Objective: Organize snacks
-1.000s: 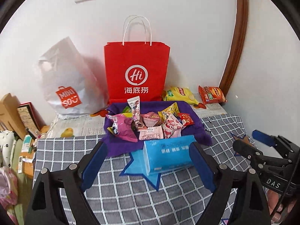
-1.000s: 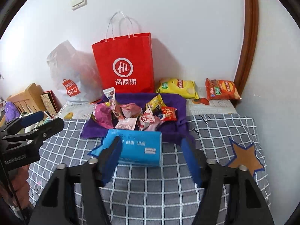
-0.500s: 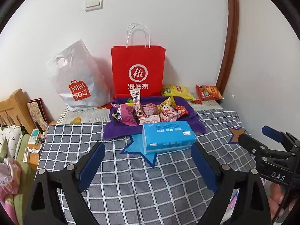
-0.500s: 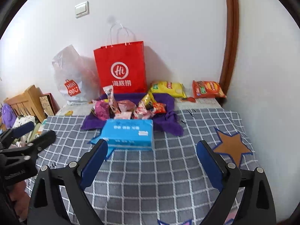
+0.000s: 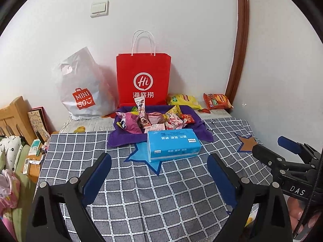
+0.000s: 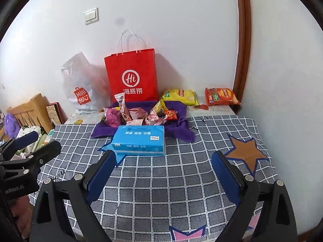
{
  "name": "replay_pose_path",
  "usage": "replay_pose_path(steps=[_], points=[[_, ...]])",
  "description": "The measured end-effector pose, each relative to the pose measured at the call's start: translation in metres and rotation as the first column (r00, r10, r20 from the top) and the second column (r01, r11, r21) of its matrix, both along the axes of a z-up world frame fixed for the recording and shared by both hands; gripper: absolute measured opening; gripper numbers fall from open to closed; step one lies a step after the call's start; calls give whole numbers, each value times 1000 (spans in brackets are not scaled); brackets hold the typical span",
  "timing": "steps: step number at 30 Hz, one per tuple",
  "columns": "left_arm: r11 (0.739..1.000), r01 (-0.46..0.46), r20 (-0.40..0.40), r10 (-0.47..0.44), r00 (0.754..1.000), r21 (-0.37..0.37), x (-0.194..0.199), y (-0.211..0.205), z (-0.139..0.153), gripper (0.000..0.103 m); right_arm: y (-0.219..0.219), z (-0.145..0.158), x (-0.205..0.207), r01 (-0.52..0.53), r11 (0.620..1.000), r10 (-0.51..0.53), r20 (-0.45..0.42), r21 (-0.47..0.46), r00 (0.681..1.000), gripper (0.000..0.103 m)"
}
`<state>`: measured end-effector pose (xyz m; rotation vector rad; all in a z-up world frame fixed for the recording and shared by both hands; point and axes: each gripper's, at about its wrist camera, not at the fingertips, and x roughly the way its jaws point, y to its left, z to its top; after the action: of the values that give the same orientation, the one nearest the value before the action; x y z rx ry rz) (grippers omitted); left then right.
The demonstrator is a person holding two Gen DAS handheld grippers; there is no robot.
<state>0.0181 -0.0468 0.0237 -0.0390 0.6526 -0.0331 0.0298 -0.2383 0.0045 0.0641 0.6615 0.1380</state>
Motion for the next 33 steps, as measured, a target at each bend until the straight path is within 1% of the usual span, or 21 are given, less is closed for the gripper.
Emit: replay_pose_path(steps=[9,33], points=[[1000,17,11,-17,1000,9,-5,-5,4,96,1,4,-8,2,1000,-2,9,-4,1000,95],[1000,18,11,-18,1000,11,-5,-5,5,96,-4,5,-11,5,1000,-5,9,7,1000,95]])
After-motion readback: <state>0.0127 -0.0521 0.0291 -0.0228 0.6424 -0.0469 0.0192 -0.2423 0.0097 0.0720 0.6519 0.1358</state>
